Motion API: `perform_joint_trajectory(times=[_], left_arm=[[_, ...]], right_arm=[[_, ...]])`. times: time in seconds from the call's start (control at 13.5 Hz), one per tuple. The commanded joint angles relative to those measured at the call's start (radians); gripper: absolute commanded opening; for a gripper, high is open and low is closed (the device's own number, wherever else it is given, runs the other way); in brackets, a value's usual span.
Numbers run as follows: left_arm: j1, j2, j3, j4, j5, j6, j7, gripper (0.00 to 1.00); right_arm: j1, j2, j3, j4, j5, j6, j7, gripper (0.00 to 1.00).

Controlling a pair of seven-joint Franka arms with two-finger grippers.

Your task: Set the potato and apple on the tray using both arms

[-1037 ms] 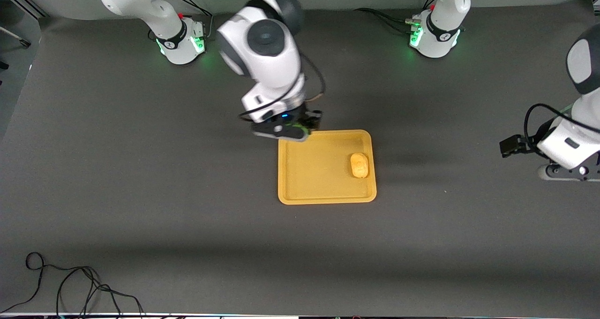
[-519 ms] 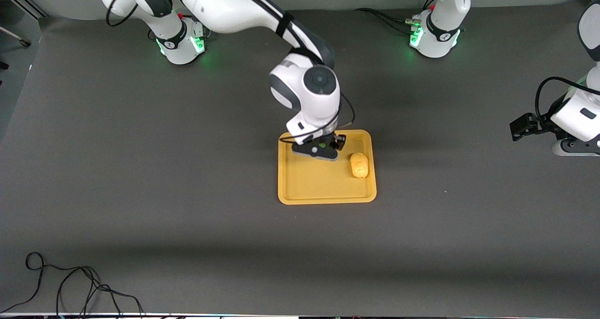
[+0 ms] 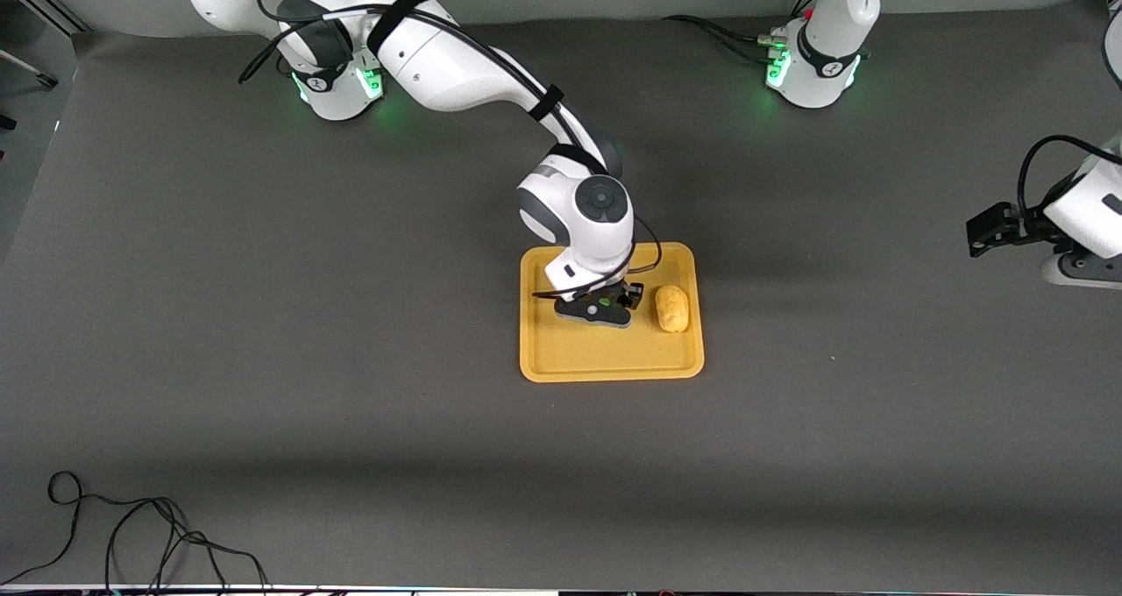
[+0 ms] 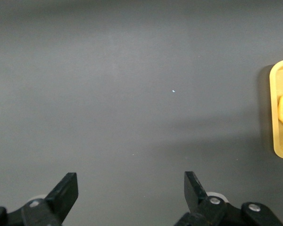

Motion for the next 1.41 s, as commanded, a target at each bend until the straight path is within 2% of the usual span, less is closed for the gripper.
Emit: perform_joint_trajectory(times=[0.0,0.15,0.22,0.59,0.74,0.89,1.11,1.33], left_arm=[[-0.015,0.033,0.012,0.052,-0.06,-0.052,0.017,1.0],[-0.018,0.033,0.011,0.052,-0.059,-0.057,0.017,1.0],[-0.018,0.03,0.011,0.053,-0.06,-0.072,0.014,1.0],[-0.018,0.038,0.009,0.076,-0.065,-0.075,0.016,1.0],[-0.018,0.04,-0.008,0.076,-0.065,-0.075,0.014,1.0],[-0.018,0.052,-0.02,0.076,-0.063,-0.082,0.013,1.0],[-0.014,0.067,-0.02,0.076,-0.062,-0.094,0.017,1.0],[-0.003,0.087,-0.02,0.108,-0.062,-0.097,0.016,1.0]], right_arm=[[-0.004,0.019,-0.002,0.042,-0.016,0.001,0.018,1.0],[-0.006,-0.008,-0.002,0.047,-0.013,-0.012,0.015,1.0],[-0.008,-0.054,-0.002,0.046,-0.008,-0.044,0.014,1.0],[-0.038,-0.318,-0.01,0.049,0.0,-0.404,0.001,1.0],[-0.072,-0.431,-0.008,0.015,-0.005,-0.507,-0.057,1.0],[-0.135,-0.545,-0.008,-0.054,0.001,-0.606,-0.173,1.0],[-0.297,-0.775,0.01,-0.29,0.02,-0.585,-0.403,1.0],[-0.478,-0.912,0.033,-0.41,0.055,-0.591,-0.622,1.0]])
